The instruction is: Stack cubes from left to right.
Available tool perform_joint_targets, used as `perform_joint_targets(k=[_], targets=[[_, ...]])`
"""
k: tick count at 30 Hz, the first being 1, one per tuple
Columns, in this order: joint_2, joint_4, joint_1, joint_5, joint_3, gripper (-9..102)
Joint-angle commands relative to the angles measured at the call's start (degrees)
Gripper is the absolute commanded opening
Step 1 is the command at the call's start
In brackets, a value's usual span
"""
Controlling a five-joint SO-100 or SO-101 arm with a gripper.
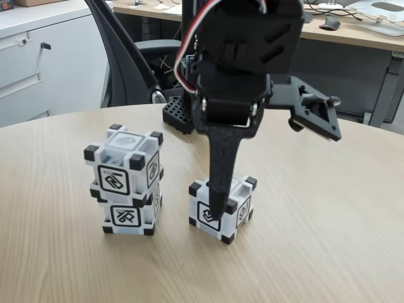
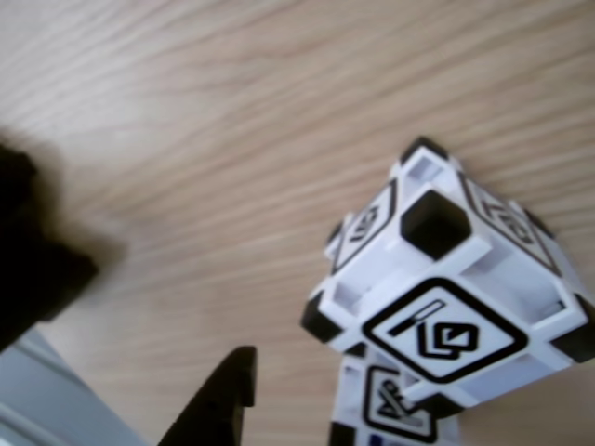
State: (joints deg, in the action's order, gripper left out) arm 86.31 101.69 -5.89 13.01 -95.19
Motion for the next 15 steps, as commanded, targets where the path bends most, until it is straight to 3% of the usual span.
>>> perform_joint_targets(k=[1, 15], targets=[[0.2, -1.8, -0.4, -1.5, 0.0, 50], [-5.6, -3.8, -0.4, -1.0, 0.0, 49]])
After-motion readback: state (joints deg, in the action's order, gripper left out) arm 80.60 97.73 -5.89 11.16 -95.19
